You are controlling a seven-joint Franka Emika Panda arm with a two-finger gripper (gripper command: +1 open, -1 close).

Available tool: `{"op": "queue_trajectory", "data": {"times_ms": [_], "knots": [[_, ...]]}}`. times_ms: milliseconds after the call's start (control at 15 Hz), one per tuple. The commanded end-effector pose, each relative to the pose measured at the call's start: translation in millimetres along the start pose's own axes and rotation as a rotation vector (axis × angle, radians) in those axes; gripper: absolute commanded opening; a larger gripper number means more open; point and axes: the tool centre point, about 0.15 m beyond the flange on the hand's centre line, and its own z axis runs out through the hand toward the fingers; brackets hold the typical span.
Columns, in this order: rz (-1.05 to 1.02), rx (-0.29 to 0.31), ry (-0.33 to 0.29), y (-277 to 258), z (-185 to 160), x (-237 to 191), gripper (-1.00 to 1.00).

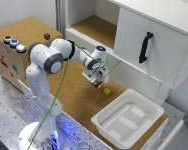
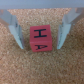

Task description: Put the pink block on top of the drawer

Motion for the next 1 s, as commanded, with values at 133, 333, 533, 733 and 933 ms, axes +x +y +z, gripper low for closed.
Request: {"op": "queue_trajectory", "data": {"times_ms": [133, 333, 533, 733, 933], "knots": [[-0.009, 0.007, -0.058, 16, 13, 18, -1.0], [-0.023, -0.002, -0.006, 13, -27, 2, -1.0], [-0.107, -0.055, 0.046, -9, -76, -14, -1.0], [-0.224, -0.059, 0.058, -41, -111, -22, -1.0], [-0.35, -0.041, 0.035, -70, -130, -25, -1.0]]}}
